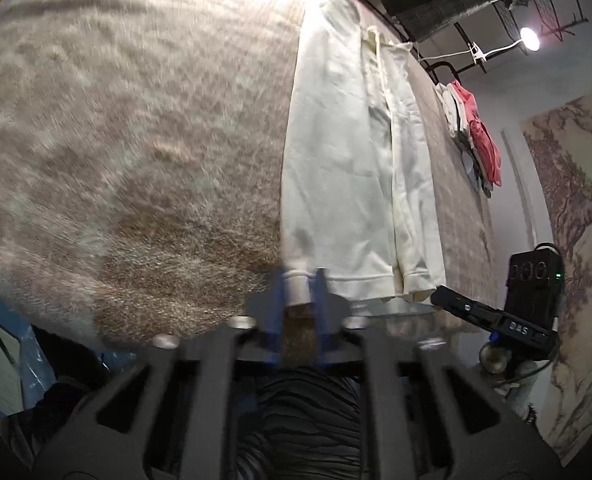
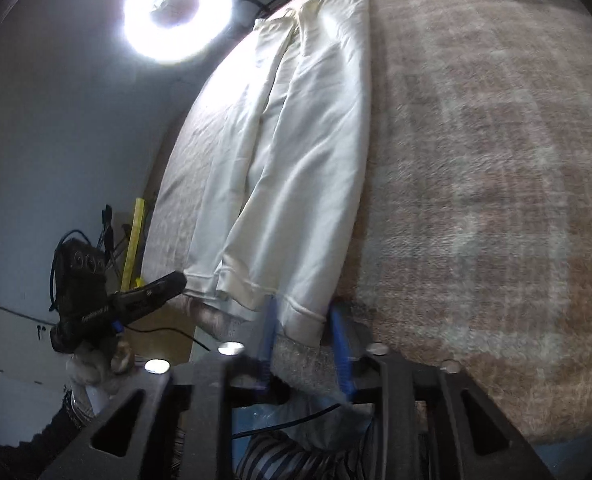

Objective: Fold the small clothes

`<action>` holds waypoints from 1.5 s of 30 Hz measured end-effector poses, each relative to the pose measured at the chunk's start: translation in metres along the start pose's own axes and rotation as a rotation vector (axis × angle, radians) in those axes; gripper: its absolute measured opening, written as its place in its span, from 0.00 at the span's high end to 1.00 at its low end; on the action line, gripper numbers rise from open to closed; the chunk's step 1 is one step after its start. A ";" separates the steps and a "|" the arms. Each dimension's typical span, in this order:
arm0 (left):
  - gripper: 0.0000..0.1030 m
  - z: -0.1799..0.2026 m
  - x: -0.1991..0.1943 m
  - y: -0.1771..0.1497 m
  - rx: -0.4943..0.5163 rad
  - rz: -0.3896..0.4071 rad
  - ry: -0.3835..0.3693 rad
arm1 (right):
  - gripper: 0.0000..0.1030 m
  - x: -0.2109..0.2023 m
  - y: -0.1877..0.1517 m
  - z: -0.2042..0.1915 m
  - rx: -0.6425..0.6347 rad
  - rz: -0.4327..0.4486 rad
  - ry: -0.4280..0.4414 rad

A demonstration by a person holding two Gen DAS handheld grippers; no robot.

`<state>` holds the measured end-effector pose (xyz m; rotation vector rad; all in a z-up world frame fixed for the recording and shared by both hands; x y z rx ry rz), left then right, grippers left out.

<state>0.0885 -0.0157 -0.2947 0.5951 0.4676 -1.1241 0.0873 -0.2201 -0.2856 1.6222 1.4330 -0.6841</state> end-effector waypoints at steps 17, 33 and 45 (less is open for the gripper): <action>0.97 0.029 -0.015 0.009 0.071 0.037 0.002 | 0.98 -0.012 -0.004 0.008 0.058 -0.021 0.093; 0.97 0.059 -0.004 0.097 0.119 0.095 0.003 | 0.98 -0.042 0.078 0.010 0.105 0.095 0.149; 0.97 0.041 0.031 0.143 0.095 0.081 0.054 | 0.98 -0.017 0.126 0.020 0.116 0.081 0.063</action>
Point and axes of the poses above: each gripper's, at about its wrist camera, not at the fingertips, and x roughly the way its jaws point, z to its right, y to its top, the point moved 10 cm from there along x, roughly the way its jaws point, and after that the axes turned 12 degrees about -y, right-handed, at the moved point
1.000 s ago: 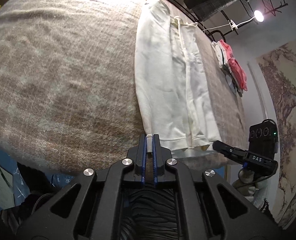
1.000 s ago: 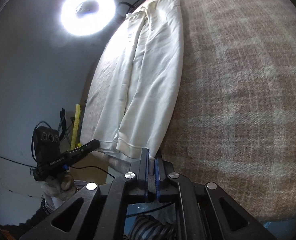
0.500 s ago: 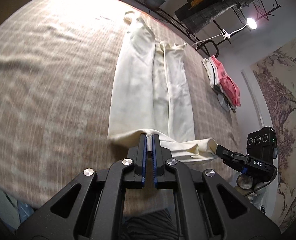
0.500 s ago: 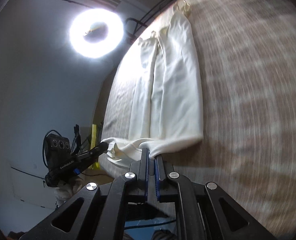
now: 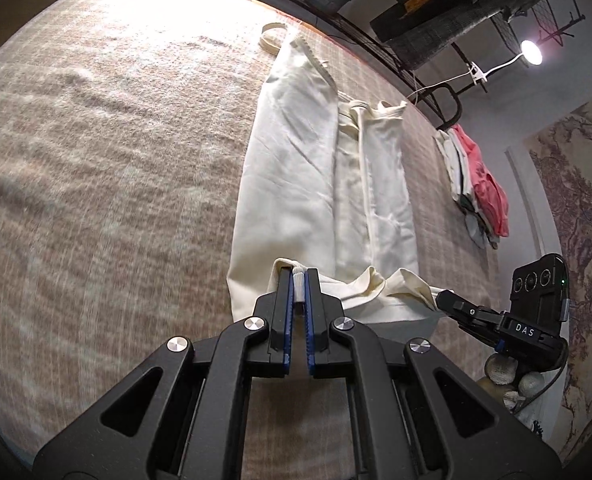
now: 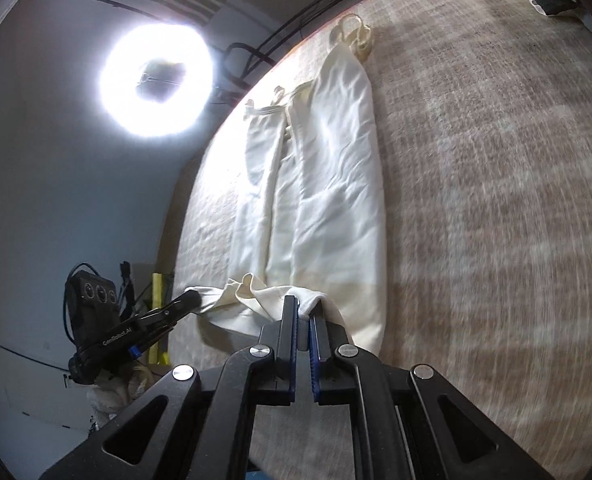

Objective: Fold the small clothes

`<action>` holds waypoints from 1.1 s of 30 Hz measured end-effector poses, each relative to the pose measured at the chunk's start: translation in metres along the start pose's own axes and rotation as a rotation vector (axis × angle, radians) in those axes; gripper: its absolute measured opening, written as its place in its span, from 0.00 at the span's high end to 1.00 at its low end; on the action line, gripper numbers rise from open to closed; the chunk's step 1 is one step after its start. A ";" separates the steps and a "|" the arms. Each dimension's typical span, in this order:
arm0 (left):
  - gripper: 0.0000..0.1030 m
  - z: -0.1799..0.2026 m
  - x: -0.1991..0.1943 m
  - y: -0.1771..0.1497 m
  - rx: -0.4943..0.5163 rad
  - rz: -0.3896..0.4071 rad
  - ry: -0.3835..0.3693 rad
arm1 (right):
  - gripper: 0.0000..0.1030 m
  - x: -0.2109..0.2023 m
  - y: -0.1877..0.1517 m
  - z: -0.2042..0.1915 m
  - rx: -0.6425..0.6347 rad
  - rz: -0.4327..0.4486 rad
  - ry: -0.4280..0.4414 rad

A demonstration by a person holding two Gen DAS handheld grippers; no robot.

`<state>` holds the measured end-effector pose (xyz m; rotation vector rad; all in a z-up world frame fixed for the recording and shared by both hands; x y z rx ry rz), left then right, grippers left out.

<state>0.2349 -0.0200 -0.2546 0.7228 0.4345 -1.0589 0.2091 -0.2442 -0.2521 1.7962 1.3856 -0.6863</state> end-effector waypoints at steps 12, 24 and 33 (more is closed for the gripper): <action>0.63 -0.011 -0.021 0.015 0.003 0.093 0.042 | 0.69 -0.001 0.010 0.001 -0.021 0.017 -0.060; 0.63 0.012 -0.002 -0.024 0.167 0.000 0.034 | 0.76 0.010 -0.040 -0.020 -0.286 0.001 -0.181; 0.63 0.012 0.035 -0.031 0.392 -0.050 0.181 | 0.76 0.021 -0.076 -0.017 -0.355 -0.036 -0.242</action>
Point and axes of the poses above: each gripper's, at about its wrist camera, not at the fingertips, and x roughly the way its jaws point, z to its right, y to its top, the point moved 10 cm from there along x, roughly the way its jaws point, and after that the axes turned 12 degrees about -y, right-handed, at the moved point
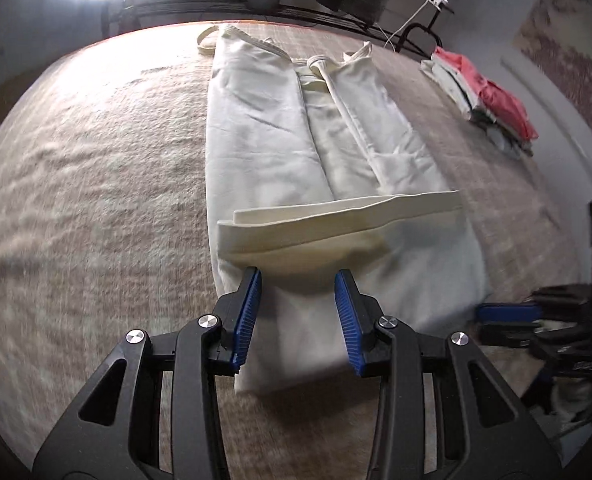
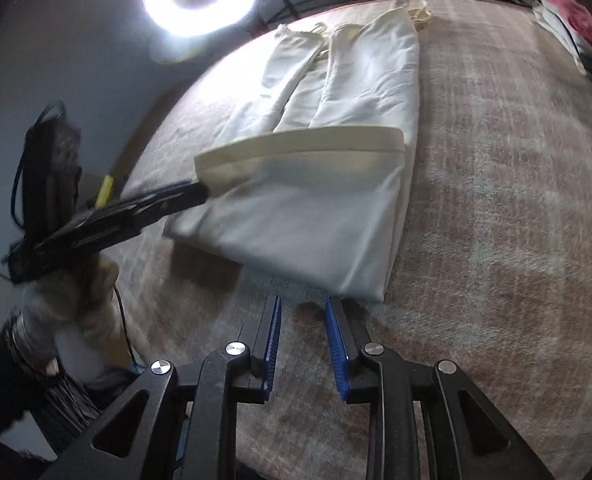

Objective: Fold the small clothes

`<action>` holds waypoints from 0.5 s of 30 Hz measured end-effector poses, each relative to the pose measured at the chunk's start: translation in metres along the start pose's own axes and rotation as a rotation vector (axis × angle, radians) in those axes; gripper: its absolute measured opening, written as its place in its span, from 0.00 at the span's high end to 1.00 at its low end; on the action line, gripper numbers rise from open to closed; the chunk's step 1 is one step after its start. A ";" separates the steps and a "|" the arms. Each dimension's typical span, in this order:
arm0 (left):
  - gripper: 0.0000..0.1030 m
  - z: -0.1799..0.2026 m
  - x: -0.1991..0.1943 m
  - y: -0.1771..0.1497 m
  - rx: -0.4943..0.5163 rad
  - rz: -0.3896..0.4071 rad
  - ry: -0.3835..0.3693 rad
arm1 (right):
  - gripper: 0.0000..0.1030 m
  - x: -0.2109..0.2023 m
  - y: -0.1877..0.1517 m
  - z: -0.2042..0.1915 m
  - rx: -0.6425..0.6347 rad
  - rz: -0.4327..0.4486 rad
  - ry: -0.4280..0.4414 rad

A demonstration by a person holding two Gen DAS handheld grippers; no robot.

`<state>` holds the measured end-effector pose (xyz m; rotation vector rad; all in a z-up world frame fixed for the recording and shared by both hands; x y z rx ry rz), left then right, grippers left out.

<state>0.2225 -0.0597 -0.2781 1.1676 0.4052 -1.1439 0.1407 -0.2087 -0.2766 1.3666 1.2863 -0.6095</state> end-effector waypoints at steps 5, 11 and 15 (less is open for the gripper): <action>0.63 -0.009 0.000 0.019 -0.012 0.014 0.005 | 0.76 -0.022 0.021 -0.002 -0.002 0.065 0.046; 0.63 -0.037 -0.016 0.072 -0.047 0.091 0.025 | 0.69 -0.036 0.068 0.018 -0.007 0.148 0.015; 0.62 -0.054 -0.012 0.104 -0.063 0.097 0.016 | 0.68 -0.033 0.105 0.037 0.003 0.176 -0.007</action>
Point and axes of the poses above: each gripper's, at about its wrist camera, not at the fingertips, and x roughly the way its jaws point, z to its right, y to its top, the point moved 10 cm from there along x, roughly the way its jaws point, and after that the axes turned 12 degrees about -y, right-handed, at the moved point
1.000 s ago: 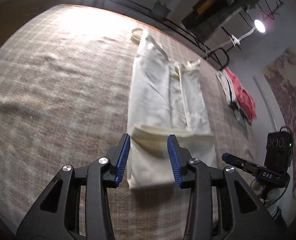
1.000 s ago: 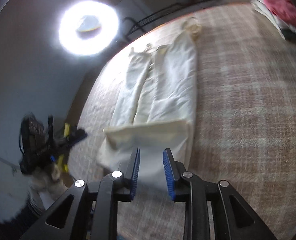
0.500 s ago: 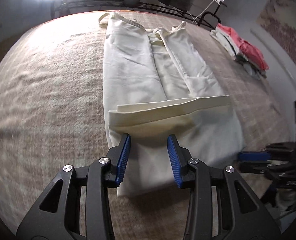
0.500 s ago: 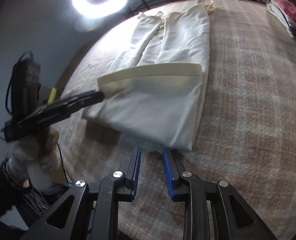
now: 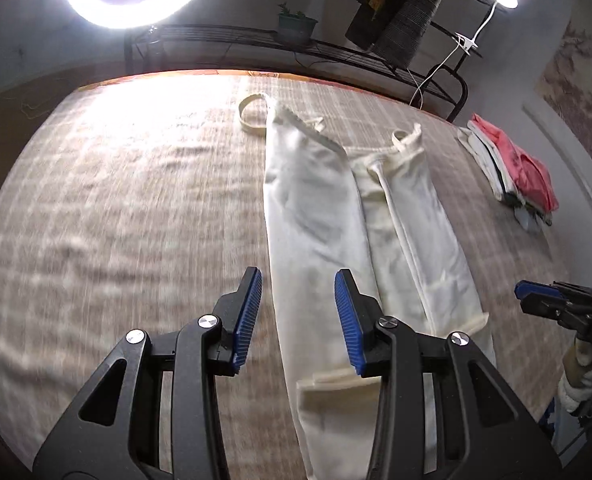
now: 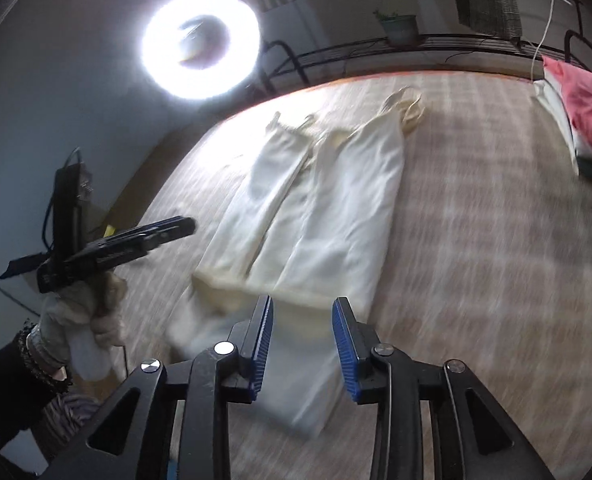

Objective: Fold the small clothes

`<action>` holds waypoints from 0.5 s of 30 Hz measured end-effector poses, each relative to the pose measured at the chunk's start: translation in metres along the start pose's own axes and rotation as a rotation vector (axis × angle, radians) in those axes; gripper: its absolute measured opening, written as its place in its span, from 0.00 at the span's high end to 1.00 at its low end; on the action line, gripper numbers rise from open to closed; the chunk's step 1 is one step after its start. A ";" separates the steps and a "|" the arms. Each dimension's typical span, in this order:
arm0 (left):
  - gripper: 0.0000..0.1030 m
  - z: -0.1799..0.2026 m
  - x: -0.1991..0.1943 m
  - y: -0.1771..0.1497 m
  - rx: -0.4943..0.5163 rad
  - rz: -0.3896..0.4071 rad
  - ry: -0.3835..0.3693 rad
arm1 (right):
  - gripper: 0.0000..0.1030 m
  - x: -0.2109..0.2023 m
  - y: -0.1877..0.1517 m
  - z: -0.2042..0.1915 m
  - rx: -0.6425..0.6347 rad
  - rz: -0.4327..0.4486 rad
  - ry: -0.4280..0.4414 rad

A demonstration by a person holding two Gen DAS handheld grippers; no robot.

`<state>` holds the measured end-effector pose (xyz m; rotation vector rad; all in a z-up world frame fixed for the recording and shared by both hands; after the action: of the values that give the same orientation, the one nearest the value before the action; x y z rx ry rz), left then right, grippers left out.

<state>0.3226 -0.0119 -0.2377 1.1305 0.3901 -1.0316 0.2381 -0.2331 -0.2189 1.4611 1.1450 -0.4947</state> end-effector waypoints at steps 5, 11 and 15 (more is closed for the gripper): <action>0.54 -0.020 0.027 0.036 -0.064 -0.011 -0.047 | 0.49 0.027 0.050 0.027 0.045 0.006 -0.003; 0.54 -0.041 0.059 0.071 -0.166 -0.002 -0.120 | 0.49 0.061 0.097 0.051 0.112 0.013 0.029; 0.54 -0.049 0.081 0.088 -0.211 -0.008 -0.181 | 0.49 0.085 0.123 0.070 0.169 0.020 0.038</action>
<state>0.4477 -0.0022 -0.2678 0.8408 0.3503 -1.0641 0.4005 -0.2504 -0.2437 1.6315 1.1391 -0.5631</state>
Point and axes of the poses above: each gripper's, at about its wrist camera, not at the fingertips, and x roughly the way its jaws point, z to its right, y to its top, the point moved 10 cm from there along x, roughly the way its jaws point, and after that the axes turned 12 degrees about -y, right-handed, at the moved point
